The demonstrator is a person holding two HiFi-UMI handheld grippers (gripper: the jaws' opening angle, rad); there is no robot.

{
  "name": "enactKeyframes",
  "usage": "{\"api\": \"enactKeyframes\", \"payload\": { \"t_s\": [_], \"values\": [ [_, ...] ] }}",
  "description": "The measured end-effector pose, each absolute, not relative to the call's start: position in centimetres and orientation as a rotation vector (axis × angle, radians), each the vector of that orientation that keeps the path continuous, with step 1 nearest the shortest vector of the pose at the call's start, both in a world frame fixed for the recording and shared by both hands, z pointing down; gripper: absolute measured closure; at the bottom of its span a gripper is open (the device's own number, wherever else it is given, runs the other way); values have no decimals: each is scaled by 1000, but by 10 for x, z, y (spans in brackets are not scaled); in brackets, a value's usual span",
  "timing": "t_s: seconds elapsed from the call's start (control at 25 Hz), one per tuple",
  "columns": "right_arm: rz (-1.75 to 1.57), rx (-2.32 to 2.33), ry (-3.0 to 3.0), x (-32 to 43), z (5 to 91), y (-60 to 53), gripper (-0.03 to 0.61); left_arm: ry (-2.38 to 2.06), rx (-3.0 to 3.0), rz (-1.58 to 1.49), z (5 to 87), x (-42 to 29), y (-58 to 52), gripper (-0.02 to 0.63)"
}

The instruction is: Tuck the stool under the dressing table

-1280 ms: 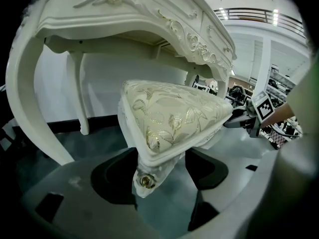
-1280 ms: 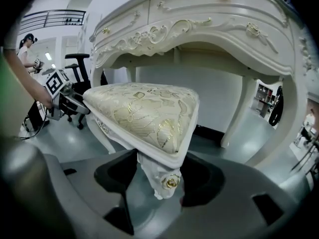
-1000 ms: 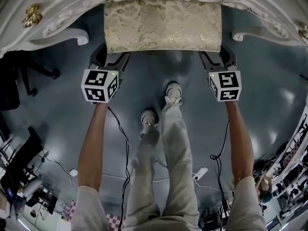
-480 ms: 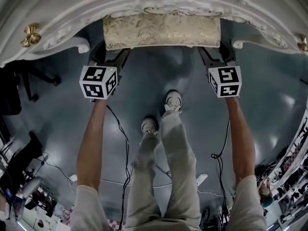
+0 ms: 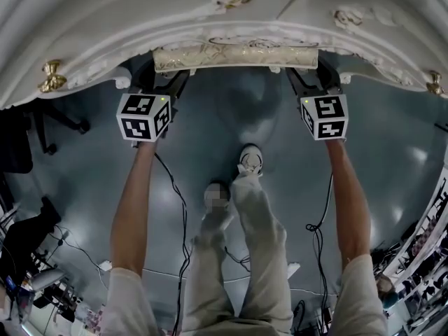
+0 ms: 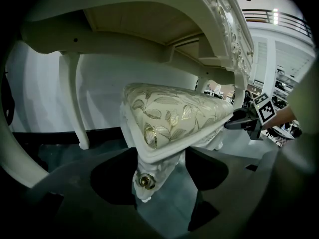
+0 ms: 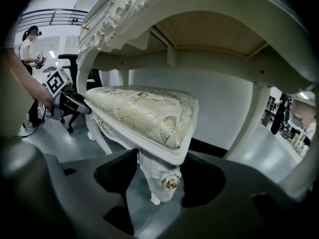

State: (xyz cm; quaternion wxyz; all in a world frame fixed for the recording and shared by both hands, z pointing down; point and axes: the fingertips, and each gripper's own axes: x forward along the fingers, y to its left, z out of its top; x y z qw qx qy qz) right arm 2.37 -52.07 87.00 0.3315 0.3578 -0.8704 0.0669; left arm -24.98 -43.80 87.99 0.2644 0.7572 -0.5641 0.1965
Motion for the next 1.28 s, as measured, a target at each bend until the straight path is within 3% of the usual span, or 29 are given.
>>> {"api": "enactKeyframes", "payload": {
  "t_s": [0.76,1.08,1.28],
  "values": [
    [270,1024,-2221,38,857,-508,316,-1541,1991,510,861,-255,-424,325],
    [369,1082,-2258,38,813,-456,407,-1535,1975,454,820,-249,-384,331],
    [388,1121,-2272,38,774,-437,462,-1546,1989,399,780,-242,-371,392]
  ]
}}
